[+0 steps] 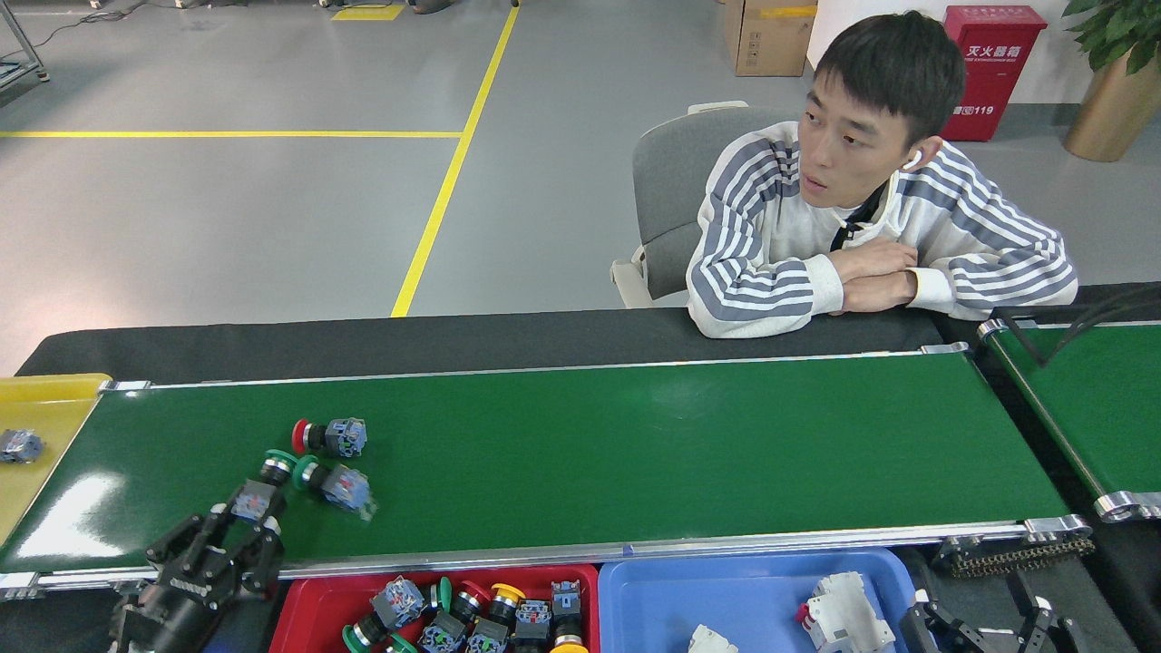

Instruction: Pick switch part from conveyor to tray

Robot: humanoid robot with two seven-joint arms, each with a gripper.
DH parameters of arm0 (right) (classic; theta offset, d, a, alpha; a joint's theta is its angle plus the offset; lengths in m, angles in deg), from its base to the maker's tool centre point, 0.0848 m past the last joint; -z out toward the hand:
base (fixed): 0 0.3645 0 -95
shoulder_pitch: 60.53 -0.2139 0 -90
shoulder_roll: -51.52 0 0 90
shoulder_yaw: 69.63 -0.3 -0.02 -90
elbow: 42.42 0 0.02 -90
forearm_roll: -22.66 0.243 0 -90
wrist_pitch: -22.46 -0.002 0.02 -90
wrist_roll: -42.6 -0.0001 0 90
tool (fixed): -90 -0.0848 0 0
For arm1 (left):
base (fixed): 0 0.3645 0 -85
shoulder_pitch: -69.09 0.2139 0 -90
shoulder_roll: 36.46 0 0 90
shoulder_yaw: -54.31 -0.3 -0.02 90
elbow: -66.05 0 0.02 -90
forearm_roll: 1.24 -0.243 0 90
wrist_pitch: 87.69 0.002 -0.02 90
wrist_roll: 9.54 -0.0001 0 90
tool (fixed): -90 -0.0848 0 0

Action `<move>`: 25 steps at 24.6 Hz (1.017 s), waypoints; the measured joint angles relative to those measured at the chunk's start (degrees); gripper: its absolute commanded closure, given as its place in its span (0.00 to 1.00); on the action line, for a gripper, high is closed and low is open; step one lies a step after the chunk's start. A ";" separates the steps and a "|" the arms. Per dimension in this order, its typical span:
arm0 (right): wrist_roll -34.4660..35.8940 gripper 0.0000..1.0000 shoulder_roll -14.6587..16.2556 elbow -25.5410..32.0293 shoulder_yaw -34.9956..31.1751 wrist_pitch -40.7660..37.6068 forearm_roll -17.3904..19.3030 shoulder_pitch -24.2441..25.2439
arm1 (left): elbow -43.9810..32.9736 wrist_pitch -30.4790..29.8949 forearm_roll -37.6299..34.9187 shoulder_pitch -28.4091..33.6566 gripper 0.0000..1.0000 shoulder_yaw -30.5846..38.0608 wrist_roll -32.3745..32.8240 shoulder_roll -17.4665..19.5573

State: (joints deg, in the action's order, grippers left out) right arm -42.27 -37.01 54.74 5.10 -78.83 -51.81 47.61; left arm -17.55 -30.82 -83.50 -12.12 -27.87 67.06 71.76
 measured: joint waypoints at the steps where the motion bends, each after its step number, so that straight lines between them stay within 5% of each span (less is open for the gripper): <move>1: 0.00 0.01 0.00 0.03 0.00 -0.16 0.00 0.01 | -4.23 -0.85 0.00 3.30 0.53 -0.05 0.07 -0.55; 2: 0.00 0.01 0.00 0.03 0.00 -0.44 0.00 0.01 | -8.55 -1.97 -0.07 7.19 0.17 -0.41 0.18 -1.83; 3: 0.00 0.01 0.00 0.07 0.01 -0.85 0.00 0.02 | -11.54 -2.56 -0.16 9.56 0.00 -0.91 0.25 -3.59; 7: 0.00 0.01 0.00 0.11 0.02 -1.33 0.02 0.12 | -15.88 -3.59 -0.28 12.77 0.00 -1.58 0.32 -11.19; 13: 0.00 0.01 0.00 0.12 0.02 -1.64 0.02 0.12 | -16.01 -3.07 -0.52 13.93 0.00 -0.22 0.37 -12.00; 20: 0.09 0.01 0.00 0.24 0.05 -1.67 0.02 0.13 | -15.18 18.87 -0.23 14.07 0.00 6.16 3.19 -12.75; 25: 0.18 0.01 0.00 0.35 0.06 -1.67 0.02 0.12 | -15.00 23.44 0.17 14.07 0.00 9.67 7.30 -12.75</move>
State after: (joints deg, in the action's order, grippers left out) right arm -42.09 -37.01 55.08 5.17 -80.49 -51.79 47.74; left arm -32.55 -7.37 -83.32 1.94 -18.20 74.36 59.01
